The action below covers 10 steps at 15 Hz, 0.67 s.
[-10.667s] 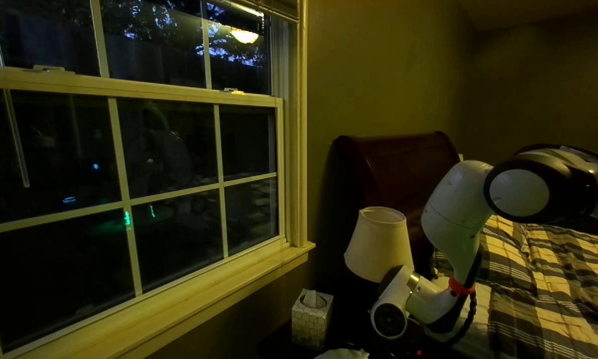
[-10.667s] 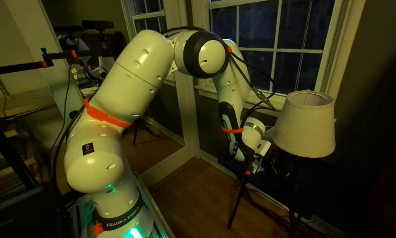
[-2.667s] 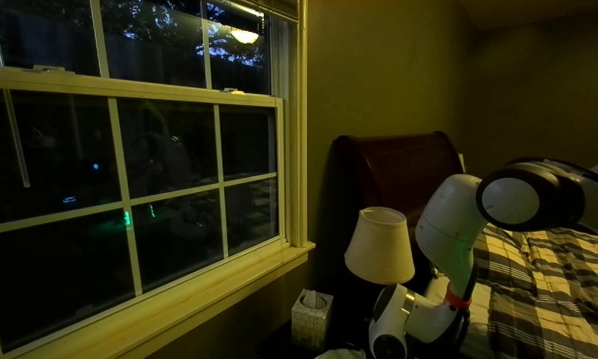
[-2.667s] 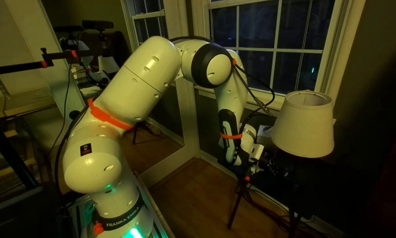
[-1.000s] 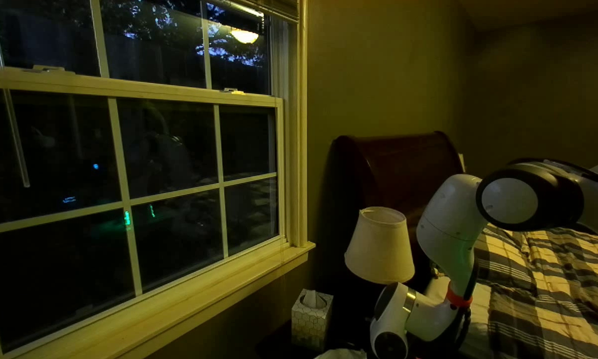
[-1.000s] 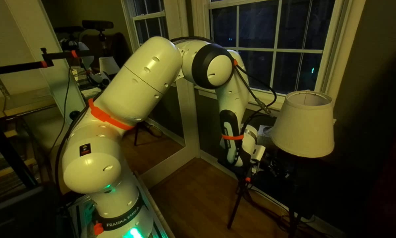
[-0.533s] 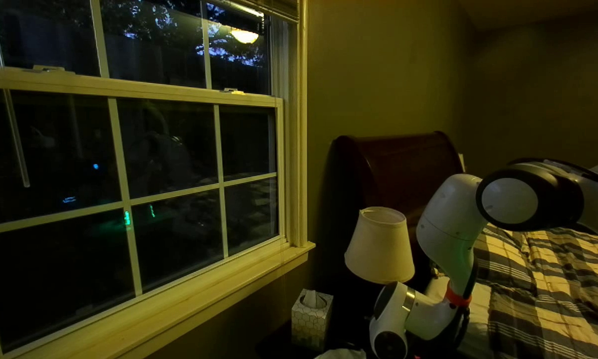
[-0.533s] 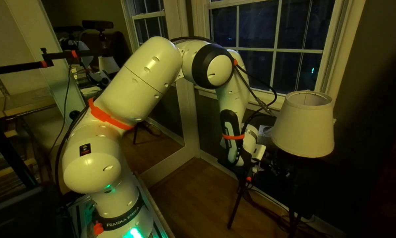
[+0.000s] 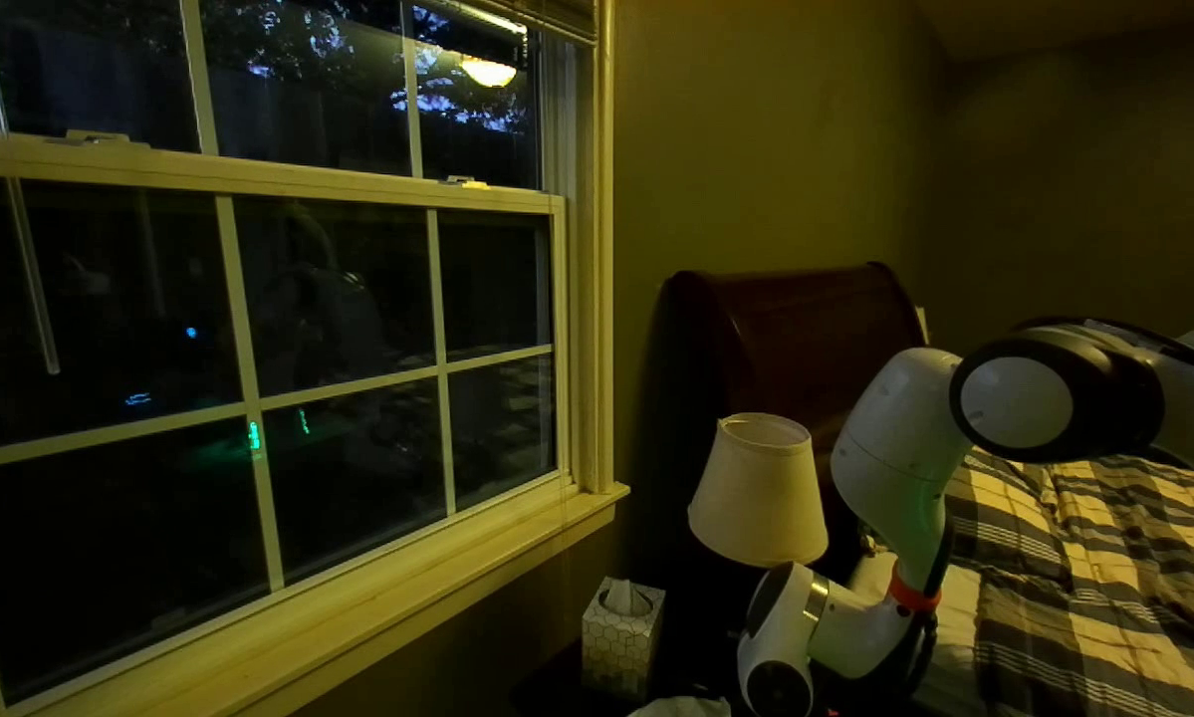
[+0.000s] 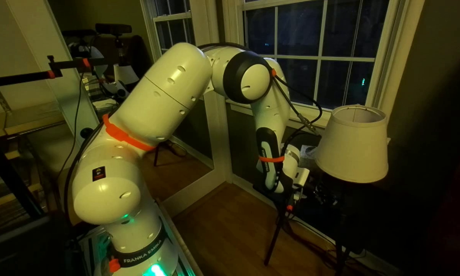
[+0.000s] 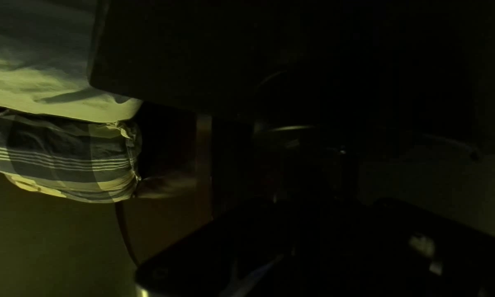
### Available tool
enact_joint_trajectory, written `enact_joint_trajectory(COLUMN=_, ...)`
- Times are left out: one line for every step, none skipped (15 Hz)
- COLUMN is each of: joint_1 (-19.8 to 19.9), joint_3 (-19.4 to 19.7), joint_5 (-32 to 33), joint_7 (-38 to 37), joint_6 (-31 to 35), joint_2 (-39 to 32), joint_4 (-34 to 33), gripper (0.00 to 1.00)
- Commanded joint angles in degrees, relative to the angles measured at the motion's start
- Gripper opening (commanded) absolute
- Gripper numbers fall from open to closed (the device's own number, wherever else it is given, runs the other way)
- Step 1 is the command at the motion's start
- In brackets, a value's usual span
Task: Turn on the lamp
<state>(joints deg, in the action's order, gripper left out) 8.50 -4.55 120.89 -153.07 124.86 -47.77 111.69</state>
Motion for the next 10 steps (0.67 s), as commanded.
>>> enact_joint_trajectory(joint_1=0.44, joint_3=0.27, joint_5=1.12, joint_7=-0.71, joint_6=1.57, joint_2=-1.17, joint_4=-0.77, gripper=0.0)
enact_joint_trajectory(joint_1=0.48, joint_3=0.28, joint_5=1.08, joint_7=-0.56, joint_6=1.67, joint_2=-1.4, joint_4=-0.9, gripper=0.0)
enact_joint_trajectory(joint_1=0.51, joint_3=0.31, joint_5=1.12, joint_7=-0.47, joint_6=1.71, joint_2=-1.64, joint_4=-1.03, gripper=0.0)
enact_joint_trajectory(joint_1=0.57, joint_3=0.33, joint_5=1.09, joint_7=-0.38, joint_6=1.82, joint_2=-1.93, joint_4=-1.21, gripper=0.0)
enact_joint_trajectory(joint_1=0.6, joint_3=0.36, joint_5=1.17, joint_7=-0.32, joint_6=1.9, joint_2=-1.98, joint_4=-1.33, gripper=0.0)
enact_joint_trajectory(joint_1=0.63, joint_3=0.35, joint_5=1.17, joint_7=-0.25, joint_6=2.03, joint_2=-2.06, joint_4=-1.4, gripper=0.0)
enact_joint_trajectory(joint_1=0.63, joint_3=0.36, joint_5=1.26, joint_7=-0.08, joint_6=2.14, joint_2=-2.16, joint_4=-1.47, gripper=0.0)
enact_joint_trajectory(joint_1=0.57, joint_3=0.39, joint_5=1.34, joint_7=0.08, joint_6=2.13, joint_2=-2.27, joint_4=-1.49, gripper=0.0)
enact_joint_trajectory(joint_1=0.53, joint_3=0.4, joint_5=1.52, joint_7=0.28, joint_6=2.24, joint_2=-2.41, joint_4=-1.5, gripper=0.0)
enact_joint_trajectory(joint_1=0.65, joint_3=0.35, joint_5=1.41, joint_7=0.92, joint_6=2.73, joint_2=-2.58, joint_4=-1.59, gripper=0.0)
